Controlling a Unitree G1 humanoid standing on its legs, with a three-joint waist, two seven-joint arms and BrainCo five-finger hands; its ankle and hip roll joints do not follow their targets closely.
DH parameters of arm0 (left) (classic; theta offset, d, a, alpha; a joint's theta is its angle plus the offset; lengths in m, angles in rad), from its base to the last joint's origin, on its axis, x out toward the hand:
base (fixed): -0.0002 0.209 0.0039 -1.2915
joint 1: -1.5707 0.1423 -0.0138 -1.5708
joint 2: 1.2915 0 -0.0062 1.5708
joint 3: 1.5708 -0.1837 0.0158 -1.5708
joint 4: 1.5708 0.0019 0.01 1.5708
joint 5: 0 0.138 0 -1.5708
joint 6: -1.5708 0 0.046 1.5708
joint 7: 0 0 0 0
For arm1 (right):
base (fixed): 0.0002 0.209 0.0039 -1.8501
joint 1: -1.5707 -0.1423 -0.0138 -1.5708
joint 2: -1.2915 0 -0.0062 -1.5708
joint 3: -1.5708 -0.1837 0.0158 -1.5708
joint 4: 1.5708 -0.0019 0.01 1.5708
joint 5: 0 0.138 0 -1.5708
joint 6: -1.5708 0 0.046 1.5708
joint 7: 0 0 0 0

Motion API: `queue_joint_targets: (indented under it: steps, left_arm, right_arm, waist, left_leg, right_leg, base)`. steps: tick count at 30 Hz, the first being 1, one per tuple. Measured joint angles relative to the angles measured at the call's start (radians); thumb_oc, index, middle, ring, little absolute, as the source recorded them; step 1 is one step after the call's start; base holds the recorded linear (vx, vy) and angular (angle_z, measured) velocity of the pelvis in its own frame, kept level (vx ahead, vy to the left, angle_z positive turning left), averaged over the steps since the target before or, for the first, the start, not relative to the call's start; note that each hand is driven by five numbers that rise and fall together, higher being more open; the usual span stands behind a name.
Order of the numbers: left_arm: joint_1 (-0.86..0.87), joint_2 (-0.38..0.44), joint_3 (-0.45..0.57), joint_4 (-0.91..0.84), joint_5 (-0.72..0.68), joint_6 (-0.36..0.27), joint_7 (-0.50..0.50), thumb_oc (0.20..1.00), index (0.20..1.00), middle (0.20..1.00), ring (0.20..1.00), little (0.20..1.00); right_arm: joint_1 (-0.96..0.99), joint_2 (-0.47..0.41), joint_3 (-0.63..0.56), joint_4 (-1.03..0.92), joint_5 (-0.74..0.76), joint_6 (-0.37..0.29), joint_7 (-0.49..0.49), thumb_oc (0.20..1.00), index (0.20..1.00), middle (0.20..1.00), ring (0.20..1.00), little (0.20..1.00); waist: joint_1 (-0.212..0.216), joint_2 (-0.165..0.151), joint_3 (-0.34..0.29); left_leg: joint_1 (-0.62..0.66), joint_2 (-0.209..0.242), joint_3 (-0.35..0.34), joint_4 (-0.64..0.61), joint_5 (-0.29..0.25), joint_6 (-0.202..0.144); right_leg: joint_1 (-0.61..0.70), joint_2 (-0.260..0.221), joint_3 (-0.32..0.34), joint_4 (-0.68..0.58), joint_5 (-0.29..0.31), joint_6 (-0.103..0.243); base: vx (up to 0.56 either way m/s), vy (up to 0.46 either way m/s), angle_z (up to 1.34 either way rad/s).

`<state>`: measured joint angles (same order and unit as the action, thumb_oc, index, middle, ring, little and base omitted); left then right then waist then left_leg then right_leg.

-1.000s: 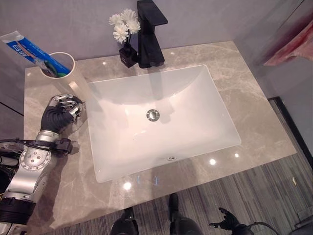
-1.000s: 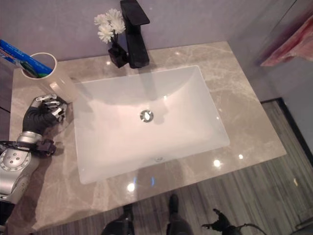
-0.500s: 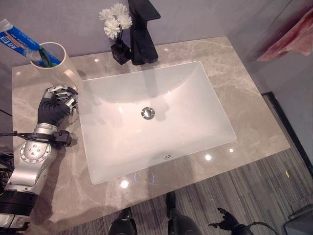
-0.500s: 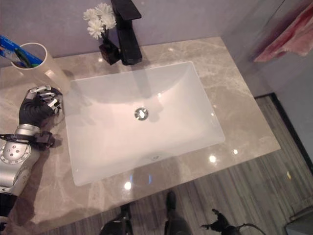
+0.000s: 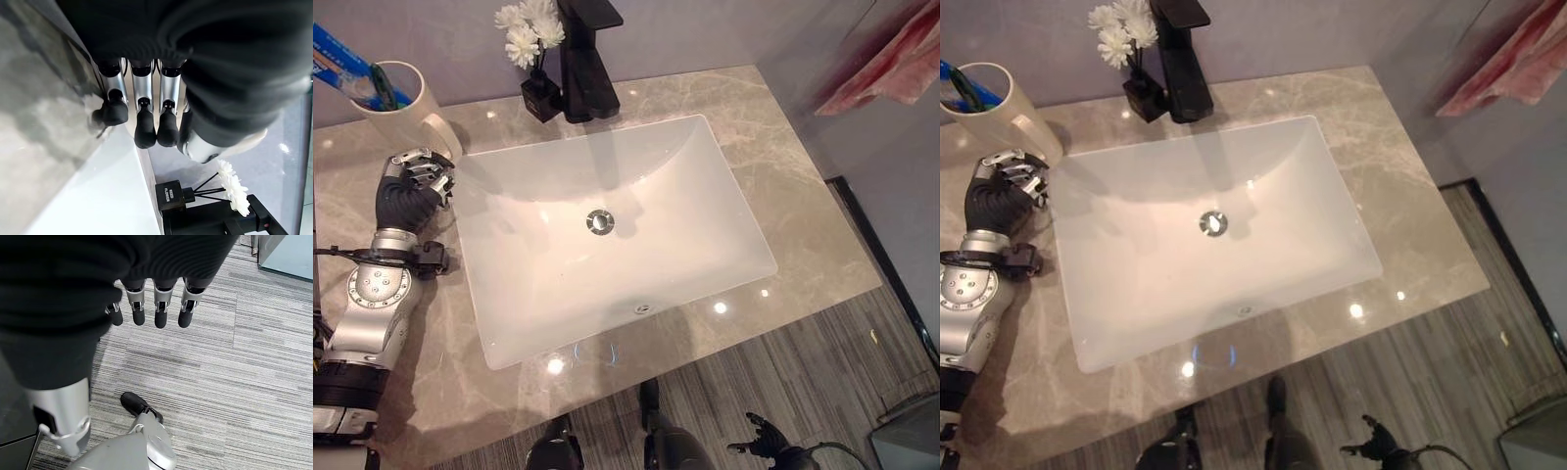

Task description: Put brush and paste in cup on sink, flatten towel.

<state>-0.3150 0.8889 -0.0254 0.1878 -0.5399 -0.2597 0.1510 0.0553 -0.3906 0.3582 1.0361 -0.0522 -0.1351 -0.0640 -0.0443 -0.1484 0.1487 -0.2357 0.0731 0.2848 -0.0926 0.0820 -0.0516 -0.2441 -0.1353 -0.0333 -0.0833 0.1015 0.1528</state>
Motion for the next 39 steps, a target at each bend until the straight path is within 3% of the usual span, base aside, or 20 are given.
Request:
queue_joint_targets:
  steps: [13, 28, 39]
  left_arm:
    - [-0.07, 0.034, 0.001, 0.078, -0.001, 0.003, 0.034, 0.2, 0.2, 0.2, 0.2, 0.2]
    - [-0.062, 0.052, 0.013, 0.086, 0.0, 0.003, 0.042, 0.2, 0.2, 0.2, 0.2, 0.2]
    - [-0.138, 0.097, 0.012, 0.205, -0.009, 0.009, 0.068, 0.2, 0.2, 0.2, 0.2, 0.2]
  right_arm:
    - [0.0, 0.0, 0.02, -0.005, 0.001, -0.001, 0.0, 1.0, 1.0, 1.0, 1.0, 1.0]
    - [-0.001, 0.001, 0.021, -0.01, 0.001, -0.001, 0.001, 1.0, 1.0, 1.0, 1.0, 1.0]
    - [0.0, 0.0, 0.022, -0.017, 0.001, 0.0, 0.003, 1.0, 1.0, 1.0, 1.0, 1.0]
  waist:
    - [0.001, -0.021, -0.006]
    - [0.002, -0.021, -0.005]
    - [0.002, -0.021, -0.006]
  left_leg:
    - [-0.012, 0.005, 0.002, 0.0, 0.0, -0.001]
    - [-0.015, 0.005, 0.002, 0.0, 0.0, -0.001]
    - [-0.032, 0.005, 0.001, 0.0, 0.002, -0.002]
  right_leg:
    - [-0.014, 0.004, 0.0, 0.0, 0.007, 0.007]
    - [-0.018, 0.003, -0.002, 0.0, 0.007, 0.007]
    - [-0.034, 0.005, -0.003, 0.0, 0.011, 0.006]
  base:
    - [0.0, 0.0, 0.0]
    - [0.0, 0.0, 0.0]
    - [0.0, 0.0, 0.0]
